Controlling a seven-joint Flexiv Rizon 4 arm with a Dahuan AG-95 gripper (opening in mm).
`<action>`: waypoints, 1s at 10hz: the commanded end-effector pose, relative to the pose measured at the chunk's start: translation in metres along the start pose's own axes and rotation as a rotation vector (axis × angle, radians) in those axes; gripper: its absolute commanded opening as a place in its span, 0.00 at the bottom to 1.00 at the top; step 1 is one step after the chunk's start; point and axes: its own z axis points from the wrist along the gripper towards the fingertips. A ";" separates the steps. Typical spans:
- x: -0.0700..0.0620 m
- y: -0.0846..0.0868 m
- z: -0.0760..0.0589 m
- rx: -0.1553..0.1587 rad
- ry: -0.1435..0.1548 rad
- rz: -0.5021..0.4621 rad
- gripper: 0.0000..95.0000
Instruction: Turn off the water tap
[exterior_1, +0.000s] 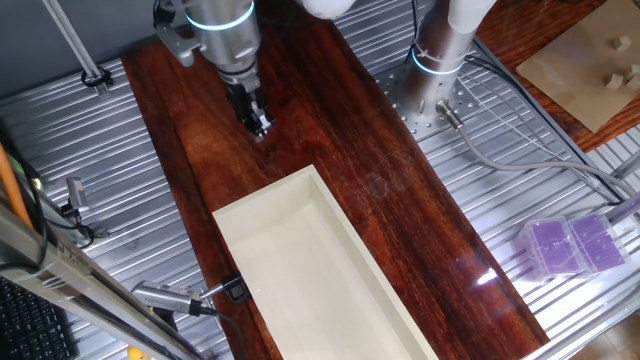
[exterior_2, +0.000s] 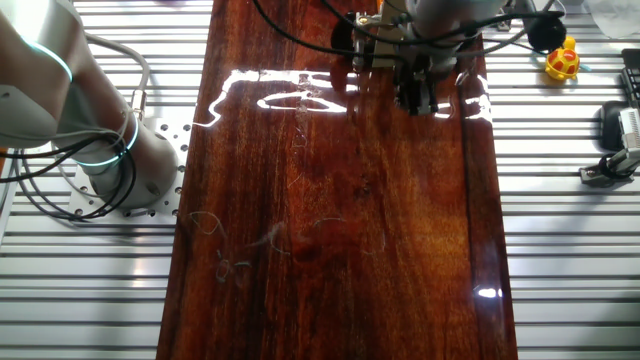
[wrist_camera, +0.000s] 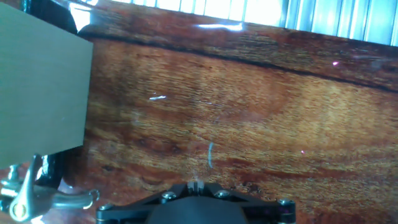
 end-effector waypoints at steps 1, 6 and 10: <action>-0.001 0.000 0.000 0.008 0.032 -0.180 0.00; -0.010 0.057 0.010 -0.014 0.008 -0.053 0.00; -0.022 0.086 0.010 -0.035 -0.002 0.021 0.00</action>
